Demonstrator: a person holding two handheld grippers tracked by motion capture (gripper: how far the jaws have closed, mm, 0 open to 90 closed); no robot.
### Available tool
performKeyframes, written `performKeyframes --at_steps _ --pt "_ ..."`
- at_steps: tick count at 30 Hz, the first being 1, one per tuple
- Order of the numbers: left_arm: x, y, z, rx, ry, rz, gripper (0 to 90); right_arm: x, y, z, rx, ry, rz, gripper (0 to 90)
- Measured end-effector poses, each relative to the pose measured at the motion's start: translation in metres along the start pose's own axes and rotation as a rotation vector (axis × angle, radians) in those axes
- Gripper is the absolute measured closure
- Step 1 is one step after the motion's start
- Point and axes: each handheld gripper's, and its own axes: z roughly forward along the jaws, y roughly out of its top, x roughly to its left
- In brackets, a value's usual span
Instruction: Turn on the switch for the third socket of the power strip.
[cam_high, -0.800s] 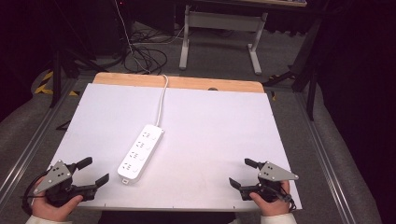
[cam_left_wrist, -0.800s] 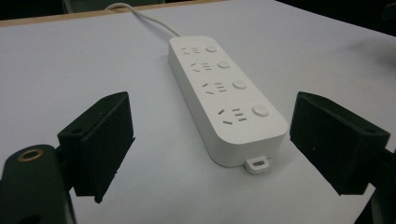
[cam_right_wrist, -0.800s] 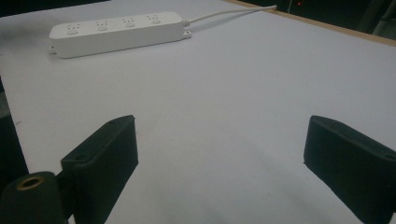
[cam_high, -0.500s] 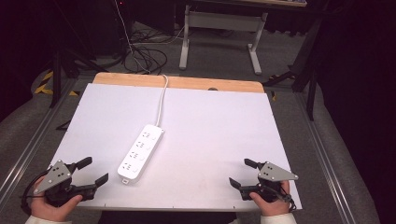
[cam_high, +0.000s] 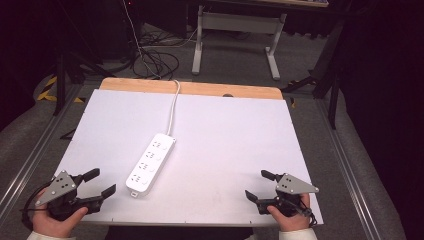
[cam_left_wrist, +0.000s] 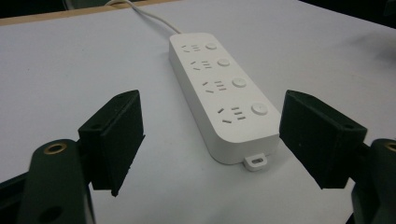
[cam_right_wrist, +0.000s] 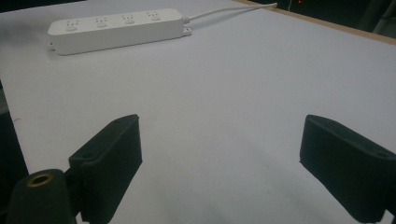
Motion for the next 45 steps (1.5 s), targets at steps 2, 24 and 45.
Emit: performKeyframes --at_steps 2,24,45 --pt "-0.001 0.002 0.0 0.002 -0.002 0.002 25.6 0.0 0.0 0.0 -0.001 -0.001 0.0 13.5" --pt "-0.012 0.042 0.022 0.042 -0.056 0.034 36.6 0.002 0.0 0.001 0.006 0.004 0.005 16.3" --pt "-0.024 0.071 0.05 0.091 -0.121 0.09 42.7 0.001 -0.001 0.001 0.007 0.011 0.008 16.3"
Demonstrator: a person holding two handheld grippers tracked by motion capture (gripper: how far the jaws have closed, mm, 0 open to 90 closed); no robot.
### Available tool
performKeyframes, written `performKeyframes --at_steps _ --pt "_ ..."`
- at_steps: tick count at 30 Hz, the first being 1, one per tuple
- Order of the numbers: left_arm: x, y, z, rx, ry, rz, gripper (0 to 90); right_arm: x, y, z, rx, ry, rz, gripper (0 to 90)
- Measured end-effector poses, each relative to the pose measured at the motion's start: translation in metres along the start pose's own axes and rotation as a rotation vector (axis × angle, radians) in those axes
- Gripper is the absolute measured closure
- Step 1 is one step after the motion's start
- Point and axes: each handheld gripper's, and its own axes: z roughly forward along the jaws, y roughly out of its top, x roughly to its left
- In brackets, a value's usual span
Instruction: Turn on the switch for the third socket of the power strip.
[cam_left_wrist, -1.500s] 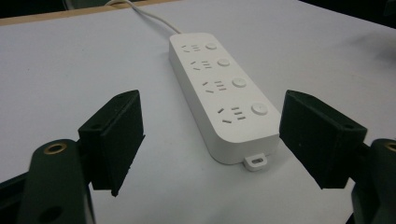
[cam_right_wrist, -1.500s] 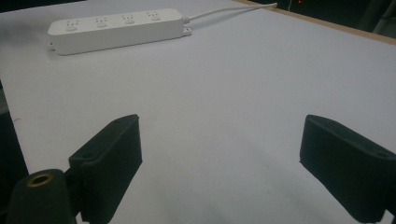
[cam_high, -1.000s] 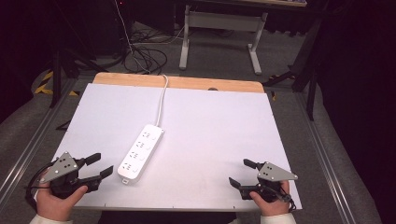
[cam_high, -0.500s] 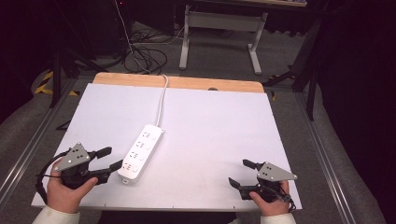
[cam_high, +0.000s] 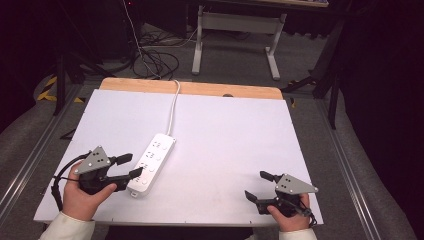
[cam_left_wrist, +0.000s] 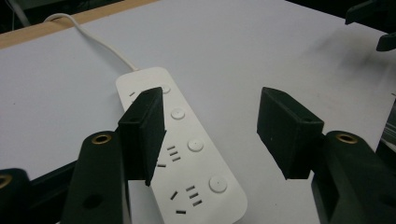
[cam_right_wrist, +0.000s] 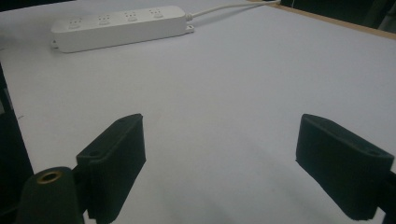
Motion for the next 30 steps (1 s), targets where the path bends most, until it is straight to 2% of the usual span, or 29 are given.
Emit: performKeyframes --at_steps 1,5,6,9,15,16,19,21,24,25,27,30 --pt "0.001 0.0 0.0 -0.006 -0.012 -0.02 44.1 0.0 0.0 0.0 0.0 0.0 0.0 16.4" --pt "0.004 0.0 0.001 -0.012 -0.04 -0.035 55.1 0.0 0.0 0.0 0.001 0.001 -0.004 16.5" --pt "0.004 0.001 0.002 -0.013 -0.057 -0.041 55.1 0.0 0.0 0.0 0.001 0.001 -0.004 16.5" --pt "0.003 0.003 0.007 0.0 -0.082 -0.036 66.7 0.0 0.0 0.0 0.001 0.001 -0.005 16.5" --pt "0.005 0.006 0.014 0.013 -0.09 -0.026 86.1 0.0 0.0 0.0 0.003 0.002 -0.003 16.4" --pt "0.005 0.006 0.016 0.015 -0.094 -0.036 86.1 0.0 0.0 0.0 0.003 0.002 -0.004 16.4" --pt "0.003 0.008 0.022 0.042 -0.061 -0.014 90.0 0.0 0.0 0.001 0.004 0.002 0.001 16.4" --pt "0.002 0.009 0.027 0.06 -0.06 -0.002 90.0 0.0 0.0 0.001 0.005 0.002 0.001 16.5" --pt "0.003 0.009 0.035 0.076 -0.054 -0.005 90.0 0.0 0.0 0.001 0.006 0.004 0.0 16.4" --pt "0.004 0.009 0.04 0.096 -0.061 -0.02 90.0 0.0 0.0 0.001 0.006 0.004 0.0 16.4" --pt "0.005 0.009 0.042 0.099 -0.059 -0.018 90.0 0.0 -0.001 0.001 0.006 0.004 0.001 16.4" --pt "0.008 0.008 0.048 0.12 -0.06 -0.037 90.0 0.0 -0.001 0.001 0.007 0.005 0.001 16.4"
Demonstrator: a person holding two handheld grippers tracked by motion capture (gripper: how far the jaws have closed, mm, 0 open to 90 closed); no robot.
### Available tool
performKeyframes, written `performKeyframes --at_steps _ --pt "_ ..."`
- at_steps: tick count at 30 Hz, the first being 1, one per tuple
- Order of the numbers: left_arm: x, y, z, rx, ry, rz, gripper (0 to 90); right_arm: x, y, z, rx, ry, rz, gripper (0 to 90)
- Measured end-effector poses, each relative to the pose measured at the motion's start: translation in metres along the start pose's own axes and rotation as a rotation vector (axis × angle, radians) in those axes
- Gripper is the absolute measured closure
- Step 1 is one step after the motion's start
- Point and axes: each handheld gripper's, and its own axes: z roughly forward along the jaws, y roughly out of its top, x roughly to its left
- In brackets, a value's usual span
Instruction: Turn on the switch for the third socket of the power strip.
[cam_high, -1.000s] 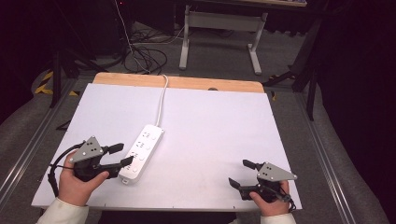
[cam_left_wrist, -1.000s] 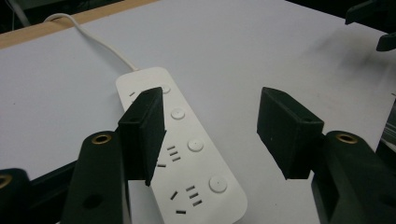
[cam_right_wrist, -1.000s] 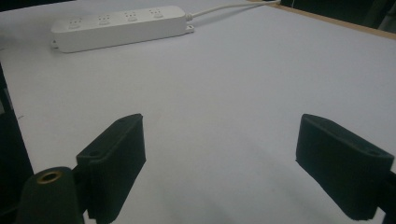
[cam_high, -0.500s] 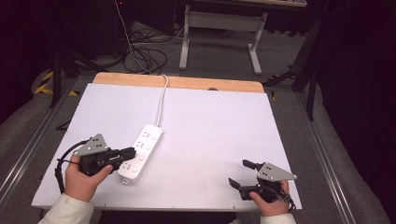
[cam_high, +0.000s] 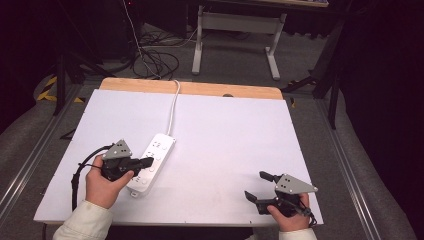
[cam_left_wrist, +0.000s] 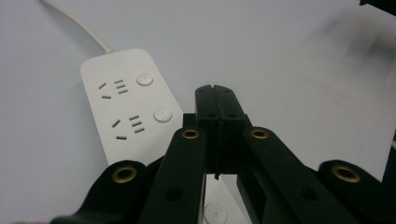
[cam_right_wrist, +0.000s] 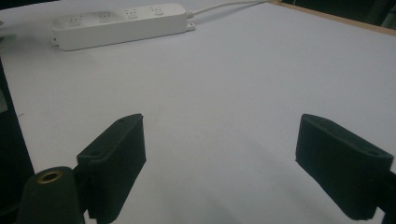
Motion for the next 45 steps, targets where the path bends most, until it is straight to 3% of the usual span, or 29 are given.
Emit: performKeyframes --at_steps 1,2,4,5,6,23,33,45 --pt "0.0 0.0 0.002 0.017 0.006 -0.009 90.0 0.0 0.0 0.0 0.001 0.001 0.001 16.4" --pt "0.0 0.001 0.004 0.043 0.05 0.022 90.0 0.0 0.0 0.0 0.002 0.0 -0.002 16.5" --pt "-0.002 0.0 0.008 0.07 0.052 0.011 90.0 0.0 0.0 0.0 0.003 -0.003 -0.001 16.4" --pt "0.0 0.001 0.009 0.076 0.066 0.026 90.0 0.0 0.0 0.0 0.003 -0.004 -0.001 16.4" --pt "-0.001 0.0 0.011 0.081 0.055 0.007 90.0 0.0 0.0 0.0 0.002 -0.004 -0.001 16.4" --pt "0.006 0.0 0.025 0.191 0.045 -0.058 90.0 0.0 -0.001 0.001 0.011 0.002 0.001 16.4" --pt "0.005 0.0 0.028 0.252 0.056 -0.063 90.0 0.0 -0.001 0.002 0.011 0.007 0.0 16.4" --pt "0.005 -0.001 0.031 0.241 0.061 -0.045 90.0 0.0 -0.001 0.002 0.013 0.011 -0.003 16.4"
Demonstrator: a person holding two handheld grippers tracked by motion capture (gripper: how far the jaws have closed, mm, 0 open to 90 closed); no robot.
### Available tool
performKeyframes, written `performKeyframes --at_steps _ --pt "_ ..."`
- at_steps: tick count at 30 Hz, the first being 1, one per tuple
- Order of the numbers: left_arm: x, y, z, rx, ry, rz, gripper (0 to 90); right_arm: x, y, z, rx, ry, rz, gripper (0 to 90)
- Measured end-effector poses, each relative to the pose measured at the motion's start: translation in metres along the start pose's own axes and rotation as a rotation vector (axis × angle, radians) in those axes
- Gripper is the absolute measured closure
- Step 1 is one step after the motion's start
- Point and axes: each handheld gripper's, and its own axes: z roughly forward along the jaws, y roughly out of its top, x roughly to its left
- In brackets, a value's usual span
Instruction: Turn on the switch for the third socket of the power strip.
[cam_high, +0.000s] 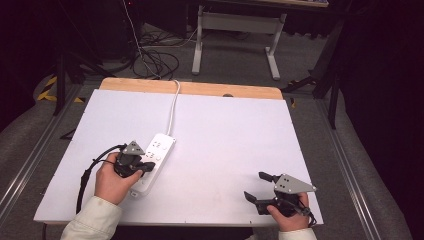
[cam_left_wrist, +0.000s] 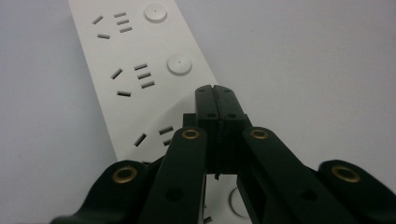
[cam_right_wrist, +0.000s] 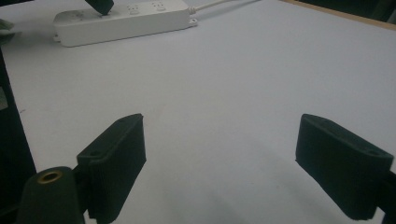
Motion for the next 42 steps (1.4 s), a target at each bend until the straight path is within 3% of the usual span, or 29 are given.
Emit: performKeyframes --at_steps 12,29,42 --pt "-0.0003 -0.001 0.0002 0.0 0.007 0.026 90.0 0.0003 0.0 -0.0002 -0.002 0.001 0.002 16.4" --pt "0.0017 -0.0033 0.0021 -0.003 -0.006 -0.006 90.0 0.0009 0.0001 -0.0001 0.0 0.007 0.001 16.4" --pt "-0.0006 -0.0014 0.0058 -0.003 -0.018 -0.005 90.0 0.0016 0.0004 0.0002 0.002 0.009 -0.001 16.4"
